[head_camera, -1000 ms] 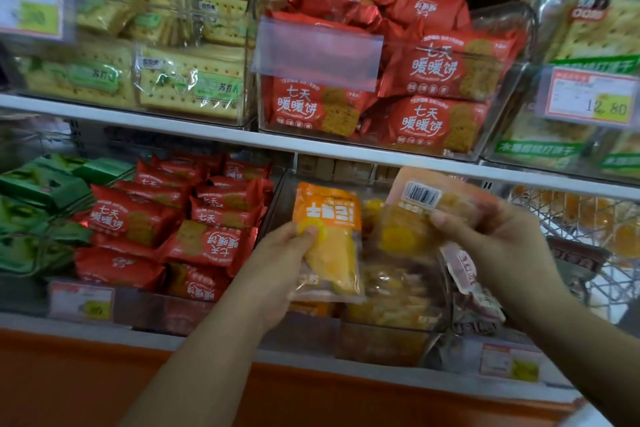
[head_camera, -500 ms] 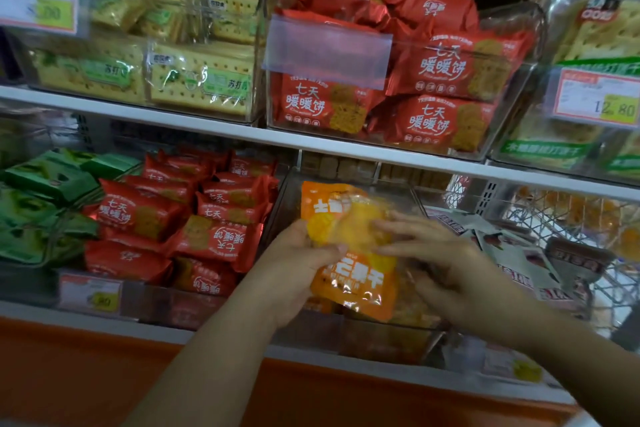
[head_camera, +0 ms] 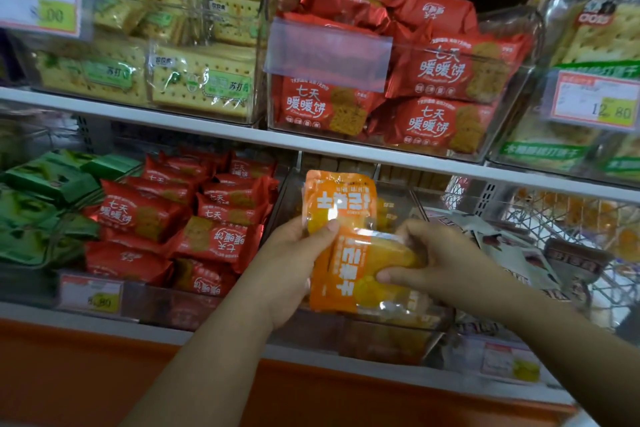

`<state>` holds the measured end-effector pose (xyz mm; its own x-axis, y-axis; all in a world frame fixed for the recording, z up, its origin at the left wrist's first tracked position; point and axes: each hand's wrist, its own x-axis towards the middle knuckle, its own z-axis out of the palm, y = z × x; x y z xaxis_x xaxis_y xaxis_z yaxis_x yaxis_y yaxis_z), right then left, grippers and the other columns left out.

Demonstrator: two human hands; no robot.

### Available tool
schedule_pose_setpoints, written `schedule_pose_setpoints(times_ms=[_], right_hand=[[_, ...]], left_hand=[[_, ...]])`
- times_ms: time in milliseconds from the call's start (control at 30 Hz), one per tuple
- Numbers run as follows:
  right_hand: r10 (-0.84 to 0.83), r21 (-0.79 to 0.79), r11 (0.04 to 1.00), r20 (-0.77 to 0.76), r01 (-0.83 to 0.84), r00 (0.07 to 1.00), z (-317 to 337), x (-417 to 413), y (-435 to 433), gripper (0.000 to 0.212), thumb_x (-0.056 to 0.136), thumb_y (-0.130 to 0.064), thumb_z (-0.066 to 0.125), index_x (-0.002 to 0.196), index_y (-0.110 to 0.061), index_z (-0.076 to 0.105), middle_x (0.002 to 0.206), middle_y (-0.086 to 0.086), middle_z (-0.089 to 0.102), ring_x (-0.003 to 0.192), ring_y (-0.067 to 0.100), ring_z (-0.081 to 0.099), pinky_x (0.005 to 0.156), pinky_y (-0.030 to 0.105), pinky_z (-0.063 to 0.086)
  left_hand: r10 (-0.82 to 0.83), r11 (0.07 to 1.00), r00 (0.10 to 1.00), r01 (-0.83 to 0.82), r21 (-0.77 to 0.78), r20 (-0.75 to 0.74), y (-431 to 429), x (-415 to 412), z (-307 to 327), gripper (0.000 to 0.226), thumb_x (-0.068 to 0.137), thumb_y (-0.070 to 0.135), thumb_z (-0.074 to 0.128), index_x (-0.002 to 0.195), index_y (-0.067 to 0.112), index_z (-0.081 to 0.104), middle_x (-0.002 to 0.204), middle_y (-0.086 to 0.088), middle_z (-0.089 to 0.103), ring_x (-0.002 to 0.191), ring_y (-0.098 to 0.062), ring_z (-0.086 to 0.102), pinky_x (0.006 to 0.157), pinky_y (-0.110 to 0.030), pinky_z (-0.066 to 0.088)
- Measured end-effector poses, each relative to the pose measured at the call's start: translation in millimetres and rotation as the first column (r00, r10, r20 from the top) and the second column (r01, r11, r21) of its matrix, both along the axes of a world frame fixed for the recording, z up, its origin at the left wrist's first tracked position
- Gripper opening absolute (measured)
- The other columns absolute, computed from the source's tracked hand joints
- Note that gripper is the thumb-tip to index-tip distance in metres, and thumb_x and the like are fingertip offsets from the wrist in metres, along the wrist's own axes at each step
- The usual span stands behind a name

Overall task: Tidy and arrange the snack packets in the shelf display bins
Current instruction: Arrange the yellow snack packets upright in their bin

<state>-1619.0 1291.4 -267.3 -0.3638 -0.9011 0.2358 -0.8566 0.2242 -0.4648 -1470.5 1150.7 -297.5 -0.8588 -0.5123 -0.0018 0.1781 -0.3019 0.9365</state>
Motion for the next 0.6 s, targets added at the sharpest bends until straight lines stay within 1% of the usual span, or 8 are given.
schedule_pose_setpoints(times_ms=[67, 167, 267, 367, 433, 500, 567, 600], right_hand=[[-0.043, -0.098, 0.993, 0.250, 0.069, 0.967, -7, 0, 1, 0.034, 0.067, -0.041, 0.076, 0.078, -0.016, 0.056, 0.077, 0.007, 0.068, 0.067, 0.023, 0.064, 0.058, 0.036, 0.050], [-0.058, -0.225, 0.934, 0.672, 0.278, 0.738, -14, -1, -5, 0.030, 0.070, -0.039, 0.069, 0.081, -0.014, 0.058, 0.074, 0.013, 0.068, 0.062, 0.033, 0.058, 0.061, 0.042, 0.044], [-0.039, -0.278, 0.892, 0.738, 0.357, 0.673, -15, 7, -15, 0.017, 0.084, -0.029, 0.065, 0.084, -0.012, 0.060, 0.073, 0.009, 0.067, 0.059, 0.022, 0.061, 0.057, 0.027, 0.046], [-0.022, -0.323, 0.886, 0.688, 0.333, 0.725, -15, 26, -23, 0.016, 0.082, -0.014, 0.069, 0.071, -0.011, 0.058, 0.057, -0.005, 0.060, 0.047, 0.004, 0.056, 0.045, 0.016, 0.042], [-0.044, -0.333, 0.888, 0.623, 0.317, 0.781, -19, 35, -26, 0.021, 0.075, -0.015, 0.075, 0.065, -0.013, 0.057, 0.051, -0.008, 0.058, 0.048, 0.005, 0.056, 0.049, 0.019, 0.044], [-0.067, -0.368, 0.854, 0.624, 0.369, 0.778, -24, 36, -25, 0.019, 0.069, -0.020, 0.080, 0.075, -0.014, 0.062, 0.067, -0.004, 0.066, 0.062, 0.011, 0.063, 0.058, 0.029, 0.051], [-0.011, -0.384, 0.813, 0.741, 0.437, 0.672, -27, 38, -24, 0.045, 0.060, -0.026, 0.081, 0.099, -0.014, 0.061, 0.097, 0.005, 0.068, 0.087, 0.021, 0.067, 0.073, 0.038, 0.055], [0.084, -0.373, 0.810, 0.838, 0.453, 0.539, -28, 41, -23, 0.057, 0.059, -0.024, 0.078, 0.110, -0.012, 0.058, 0.106, 0.010, 0.067, 0.094, 0.025, 0.067, 0.077, 0.039, 0.056]], left_hand=[[0.032, 0.993, 0.999, -0.028, 0.119, -0.032, -4, -2, 1, 0.019, 0.092, 0.025, 0.055, 0.106, 0.016, 0.065, 0.095, -0.005, 0.074, 0.085, -0.020, 0.071, 0.069, -0.041, 0.058], [0.037, 0.977, 0.995, -0.015, 0.214, -0.097, -2, -5, 2, 0.027, 0.089, 0.022, 0.058, 0.113, 0.010, 0.063, 0.102, -0.010, 0.072, 0.088, -0.024, 0.071, 0.069, -0.039, 0.059], [0.051, 0.978, 0.990, -0.023, 0.207, -0.134, 9, -10, -2, 0.030, 0.085, 0.021, 0.062, 0.113, 0.012, 0.062, 0.105, -0.011, 0.071, 0.091, -0.027, 0.070, 0.073, -0.043, 0.058], [0.162, 0.959, 0.976, -0.121, 0.257, -0.146, 20, -19, -9, 0.033, 0.080, 0.019, 0.065, 0.112, 0.013, 0.062, 0.107, -0.013, 0.071, 0.092, -0.027, 0.069, 0.074, -0.041, 0.058], [0.214, 0.934, 0.963, -0.151, 0.324, -0.166, 23, -23, -11, 0.032, 0.084, 0.015, 0.062, 0.116, 0.013, 0.060, 0.109, -0.012, 0.070, 0.097, -0.027, 0.068, 0.077, -0.041, 0.057], [0.248, 0.906, 0.950, -0.158, 0.394, -0.189, 26, -25, -10, 0.031, 0.087, 0.015, 0.060, 0.118, 0.014, 0.059, 0.108, -0.010, 0.071, 0.094, -0.024, 0.069, 0.069, -0.036, 0.058], [0.290, 0.874, 0.934, -0.171, 0.454, -0.207, 27, -26, -7, 0.033, 0.086, 0.019, 0.060, 0.119, 0.016, 0.059, 0.105, -0.008, 0.072, 0.087, -0.021, 0.071, 0.059, -0.030, 0.057], [0.303, 0.868, 0.929, -0.177, 0.464, -0.213, 26, -26, -7, 0.036, 0.085, 0.022, 0.060, 0.121, 0.016, 0.059, 0.105, -0.008, 0.072, 0.087, -0.022, 0.071, 0.058, -0.031, 0.056]])
